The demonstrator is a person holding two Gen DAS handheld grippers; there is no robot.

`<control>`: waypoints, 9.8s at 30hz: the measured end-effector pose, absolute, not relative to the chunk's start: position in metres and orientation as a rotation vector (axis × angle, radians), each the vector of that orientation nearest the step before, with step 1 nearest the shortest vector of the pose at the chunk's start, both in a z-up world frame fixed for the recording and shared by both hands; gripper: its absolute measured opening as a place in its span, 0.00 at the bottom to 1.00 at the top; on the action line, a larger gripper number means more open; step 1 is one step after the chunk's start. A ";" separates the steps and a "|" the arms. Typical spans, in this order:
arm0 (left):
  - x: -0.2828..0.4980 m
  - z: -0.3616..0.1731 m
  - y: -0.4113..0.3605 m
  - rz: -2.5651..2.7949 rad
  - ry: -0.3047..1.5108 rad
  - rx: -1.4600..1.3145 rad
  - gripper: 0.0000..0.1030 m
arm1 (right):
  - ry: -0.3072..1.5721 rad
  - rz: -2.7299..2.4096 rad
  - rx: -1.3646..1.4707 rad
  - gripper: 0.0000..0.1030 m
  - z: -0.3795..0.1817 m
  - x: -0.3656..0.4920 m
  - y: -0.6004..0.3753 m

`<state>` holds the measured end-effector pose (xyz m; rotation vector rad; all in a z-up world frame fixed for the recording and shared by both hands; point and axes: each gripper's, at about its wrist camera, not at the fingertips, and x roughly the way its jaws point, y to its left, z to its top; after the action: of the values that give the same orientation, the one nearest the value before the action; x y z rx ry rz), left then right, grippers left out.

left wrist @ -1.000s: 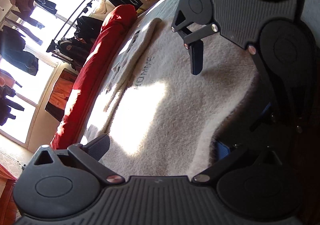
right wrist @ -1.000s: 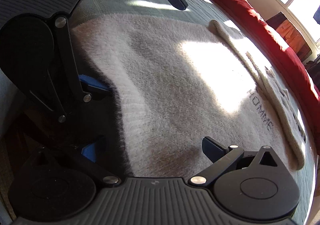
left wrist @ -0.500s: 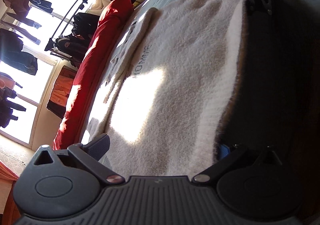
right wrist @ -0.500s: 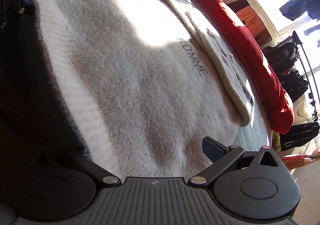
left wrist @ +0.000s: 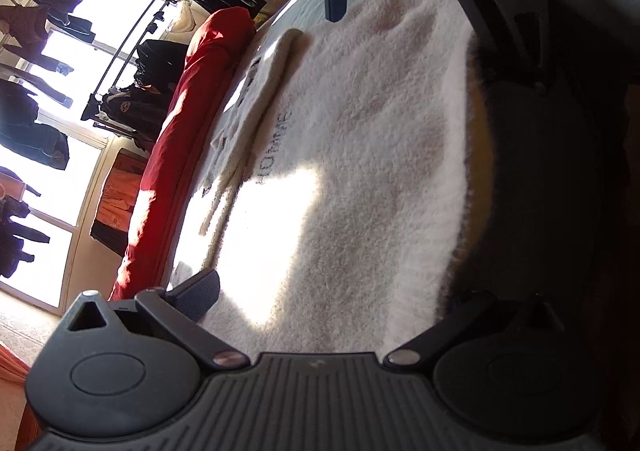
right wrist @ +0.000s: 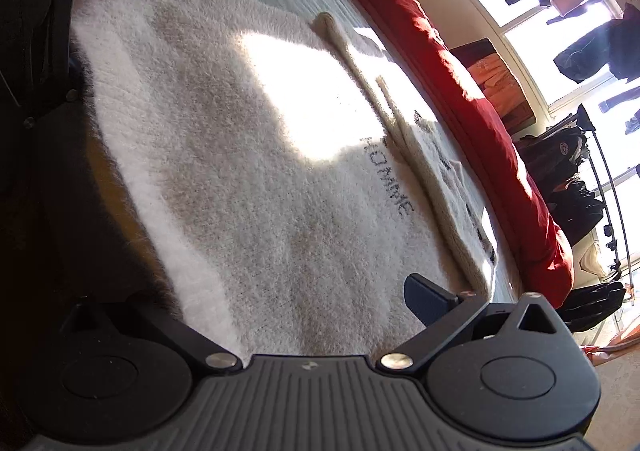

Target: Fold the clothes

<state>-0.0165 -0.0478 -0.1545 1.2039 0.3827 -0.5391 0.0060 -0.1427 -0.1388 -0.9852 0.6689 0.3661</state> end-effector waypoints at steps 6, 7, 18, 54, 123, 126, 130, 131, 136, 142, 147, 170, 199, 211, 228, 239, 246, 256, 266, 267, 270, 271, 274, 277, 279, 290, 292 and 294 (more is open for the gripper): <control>-0.011 -0.158 -0.020 -0.517 0.429 1.237 0.99 | 0.747 0.284 -1.012 1.00 -0.139 0.005 -0.190; -0.009 -0.157 -0.014 -0.510 0.441 1.239 0.98 | 0.761 0.269 -1.006 1.00 -0.138 0.006 -0.198; -0.020 -0.158 -0.016 -0.601 0.390 1.341 0.62 | 0.750 0.404 -0.953 0.64 -0.121 -0.001 -0.192; 0.072 -0.098 -0.020 -0.585 0.427 1.283 0.07 | 0.775 0.400 -0.898 0.08 -0.060 0.065 -0.220; 0.354 -0.108 -0.012 -0.343 0.480 1.037 0.33 | 0.685 0.099 -0.707 0.55 -0.094 0.342 -0.287; 0.352 -0.108 -0.016 -0.380 0.480 1.015 0.33 | 0.661 0.128 -0.683 0.44 -0.085 0.330 -0.285; 0.348 -0.109 -0.022 -0.429 0.480 0.985 0.33 | 0.668 0.181 -0.665 0.24 -0.088 0.338 -0.273; 0.350 -0.112 -0.023 -0.439 0.487 0.975 0.33 | 0.673 0.186 -0.660 0.24 -0.092 0.343 -0.270; 0.394 -0.136 -0.024 -0.421 0.600 0.857 0.33 | 0.711 0.151 -0.605 0.24 -0.113 0.373 -0.278; 0.437 -0.138 0.015 -0.384 0.738 0.541 0.45 | 0.738 0.132 -0.486 0.25 -0.129 0.381 -0.306; 0.438 -0.126 0.032 -0.377 0.810 0.430 0.45 | 0.751 0.139 -0.377 0.25 -0.119 0.379 -0.318; 0.289 -0.099 0.047 -0.526 0.915 0.434 0.44 | 0.911 0.320 -0.148 0.34 -0.088 0.226 -0.331; 0.179 -0.161 -0.064 -0.677 0.375 1.337 0.67 | 0.681 0.472 -0.873 0.78 -0.127 0.190 -0.162; 0.193 -0.183 -0.090 -0.663 0.264 1.391 0.67 | 0.564 0.483 -0.956 0.85 -0.148 0.208 -0.134; 0.215 -0.184 -0.002 -0.458 0.413 1.365 0.73 | 0.694 0.235 -0.949 0.94 -0.144 0.202 -0.251; 0.226 -0.189 -0.026 -0.474 0.372 1.392 0.73 | 0.603 0.250 -1.016 0.94 -0.153 0.220 -0.215; 0.239 -0.189 -0.031 -0.481 0.382 1.375 0.74 | 0.601 0.257 -0.989 0.94 -0.154 0.232 -0.209; 0.241 -0.188 -0.023 -0.500 0.374 1.366 0.75 | 0.659 0.261 -0.912 0.94 -0.145 0.230 -0.227; 0.240 -0.188 -0.023 -0.507 0.375 1.375 0.75 | 0.665 0.281 -0.916 0.87 -0.145 0.226 -0.224; 0.240 -0.187 -0.023 -0.507 0.375 1.375 0.75 | 0.666 0.283 -0.922 0.87 -0.145 0.225 -0.225; 0.239 -0.186 -0.022 -0.507 0.375 1.380 0.75 | 0.669 0.290 -0.949 0.87 -0.144 0.221 -0.229; 0.239 -0.185 -0.021 -0.509 0.374 1.383 0.74 | 0.668 0.293 -0.970 0.87 -0.144 0.219 -0.231; 0.240 -0.183 -0.022 -0.514 0.376 1.385 0.73 | 0.667 0.302 -1.052 0.86 -0.146 0.213 -0.238; 0.243 -0.182 -0.027 -0.519 0.381 1.380 0.73 | 0.655 0.311 -1.101 0.83 -0.145 0.209 -0.241; 0.245 -0.187 -0.032 -0.524 0.374 1.396 0.73 | 0.642 0.311 -1.116 0.81 -0.147 0.211 -0.236; 0.240 -0.192 -0.031 -0.552 0.399 1.379 0.30 | 0.638 0.348 -1.163 0.42 -0.155 0.211 -0.220; 0.242 -0.189 -0.032 -0.545 0.413 1.356 0.25 | 0.643 0.345 -1.161 0.31 -0.153 0.211 -0.217; 0.242 -0.182 -0.031 -0.535 0.409 1.334 0.17 | 0.643 0.342 -1.149 0.24 -0.148 0.211 -0.216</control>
<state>0.2417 -0.0313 -0.1825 1.3337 0.4093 -0.5350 0.2110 -0.2160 -0.1480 -1.1494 0.6428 0.3419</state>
